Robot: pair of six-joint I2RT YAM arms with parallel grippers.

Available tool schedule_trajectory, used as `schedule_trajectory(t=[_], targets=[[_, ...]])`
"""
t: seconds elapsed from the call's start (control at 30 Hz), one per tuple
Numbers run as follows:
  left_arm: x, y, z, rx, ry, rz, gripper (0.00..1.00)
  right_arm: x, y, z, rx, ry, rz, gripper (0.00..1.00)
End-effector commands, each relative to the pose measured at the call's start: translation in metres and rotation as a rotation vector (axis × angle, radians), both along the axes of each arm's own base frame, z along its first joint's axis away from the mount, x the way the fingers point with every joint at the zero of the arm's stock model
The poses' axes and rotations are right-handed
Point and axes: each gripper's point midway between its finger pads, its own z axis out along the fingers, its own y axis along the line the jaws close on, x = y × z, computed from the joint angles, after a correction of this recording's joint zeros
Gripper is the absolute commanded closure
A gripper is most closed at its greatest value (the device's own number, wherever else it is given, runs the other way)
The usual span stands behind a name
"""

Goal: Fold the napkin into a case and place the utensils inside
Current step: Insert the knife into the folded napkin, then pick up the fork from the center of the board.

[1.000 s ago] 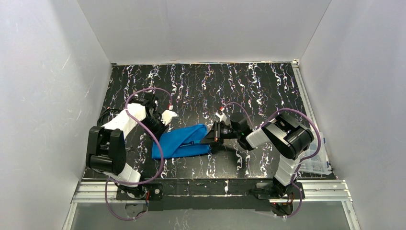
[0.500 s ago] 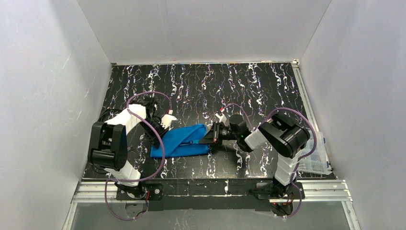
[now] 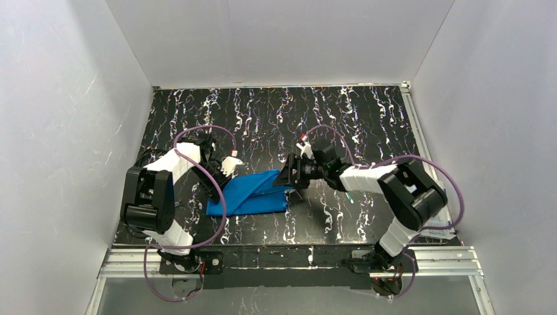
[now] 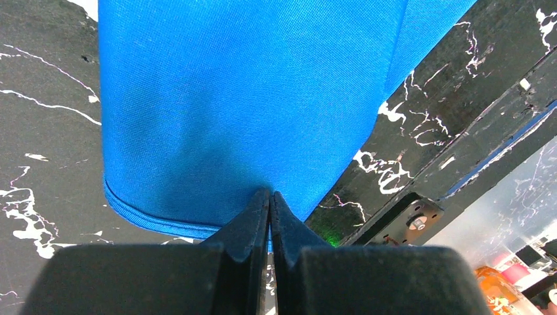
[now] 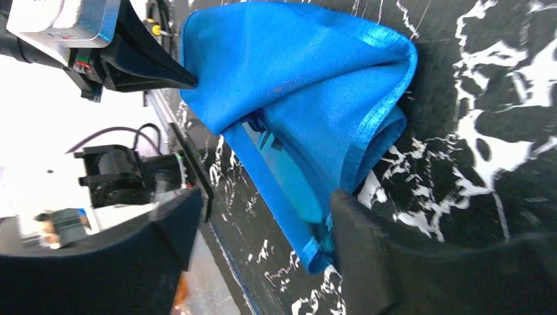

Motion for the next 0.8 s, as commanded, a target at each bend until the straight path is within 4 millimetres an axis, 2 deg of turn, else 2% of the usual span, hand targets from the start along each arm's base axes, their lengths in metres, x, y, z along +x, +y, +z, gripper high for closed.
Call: schedule_trajectory(t=[0.0, 0.17, 0.27, 0.33, 0.4, 0.5, 0.53, 0.57, 0.67, 0.73, 0.77], targets=[[-0.001, -0.005, 0.006, -0.030, 0.019, 0.002, 1.00, -0.001, -0.027, 0.006, -0.183, -0.073, 0.045, 0.15], [0.000, -0.007, 0.009, -0.041, 0.027, 0.013, 1.00, 0.010, -0.072, 0.015, -0.320, -0.110, -0.037, 0.10], [0.002, -0.011, 0.016, -0.055, 0.025, 0.025, 1.00, 0.036, -0.114, 0.025, -0.484, -0.172, -0.160, 0.10], [0.005, -0.014, 0.024, -0.069, 0.019, 0.039, 1.00, 0.058, -0.137, 0.041, -0.575, -0.222, -0.257, 0.08], [0.009, -0.017, 0.035, -0.081, 0.009, 0.058, 0.96, 0.074, -0.164, 0.042, -0.722, -0.232, -0.332, 0.08], [0.020, -0.021, 0.054, -0.093, -0.037, 0.089, 0.73, 0.094, -0.193, 0.031, -0.916, -0.233, -0.359, 0.11], [0.023, -0.022, 0.061, -0.098, -0.053, 0.099, 0.62, 0.101, -0.197, 0.027, -0.951, -0.234, -0.356, 0.14], [0.024, -0.023, 0.068, -0.105, -0.067, 0.107, 0.53, 0.107, -0.199, 0.024, -0.974, -0.237, -0.351, 0.16], [0.029, -0.025, 0.089, -0.120, -0.114, 0.124, 0.35, 0.125, -0.198, 0.015, -1.007, -0.244, -0.341, 0.23], [0.034, -0.026, 0.104, -0.126, -0.152, 0.132, 0.17, 0.134, -0.198, 0.008, -1.027, -0.245, -0.333, 0.25], [0.036, -0.026, 0.111, -0.127, -0.173, 0.139, 0.04, 0.138, -0.197, 0.004, -1.033, -0.245, -0.330, 0.26]])
